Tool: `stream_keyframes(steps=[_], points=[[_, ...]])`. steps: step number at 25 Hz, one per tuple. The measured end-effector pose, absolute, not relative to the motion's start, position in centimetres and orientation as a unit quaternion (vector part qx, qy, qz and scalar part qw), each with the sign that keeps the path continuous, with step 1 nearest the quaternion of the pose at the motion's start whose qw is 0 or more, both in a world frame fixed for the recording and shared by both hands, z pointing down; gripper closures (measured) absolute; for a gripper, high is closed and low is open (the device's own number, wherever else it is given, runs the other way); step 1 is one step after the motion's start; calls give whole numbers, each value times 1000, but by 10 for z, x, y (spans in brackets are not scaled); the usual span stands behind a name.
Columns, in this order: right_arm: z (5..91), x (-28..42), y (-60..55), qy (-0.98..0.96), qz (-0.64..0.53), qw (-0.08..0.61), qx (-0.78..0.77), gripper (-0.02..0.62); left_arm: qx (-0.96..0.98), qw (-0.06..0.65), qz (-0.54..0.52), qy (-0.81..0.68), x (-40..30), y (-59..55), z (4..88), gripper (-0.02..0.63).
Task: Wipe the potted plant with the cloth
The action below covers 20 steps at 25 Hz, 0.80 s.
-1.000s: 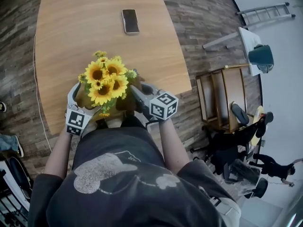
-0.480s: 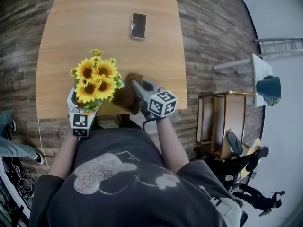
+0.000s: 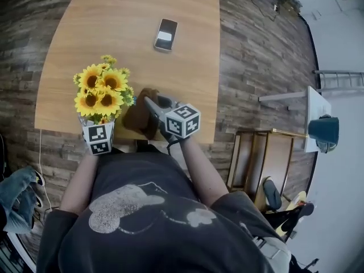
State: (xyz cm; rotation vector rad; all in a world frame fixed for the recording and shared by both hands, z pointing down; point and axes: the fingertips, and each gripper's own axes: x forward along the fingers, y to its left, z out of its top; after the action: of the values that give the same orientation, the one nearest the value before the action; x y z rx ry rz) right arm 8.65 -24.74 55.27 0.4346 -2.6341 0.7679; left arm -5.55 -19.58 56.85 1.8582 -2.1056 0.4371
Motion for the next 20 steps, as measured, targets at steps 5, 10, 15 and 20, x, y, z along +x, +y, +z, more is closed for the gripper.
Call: stream_keyframes(steps=[5, 10, 15, 20], points=[[557, 67, -253, -937, 260, 203, 113, 551, 631, 147, 153, -746, -58, -195, 568, 98], [560, 40, -260, -940, 256, 213, 80, 551, 644, 145, 147, -737, -57, -195, 568, 104], [559, 4, -261, -943, 252, 210, 60, 551, 683, 137, 155, -701, -54, -188, 569, 104], [556, -25, -255, -945, 249, 205, 48, 551, 714, 131, 158, -669, -54, -183, 568, 104]])
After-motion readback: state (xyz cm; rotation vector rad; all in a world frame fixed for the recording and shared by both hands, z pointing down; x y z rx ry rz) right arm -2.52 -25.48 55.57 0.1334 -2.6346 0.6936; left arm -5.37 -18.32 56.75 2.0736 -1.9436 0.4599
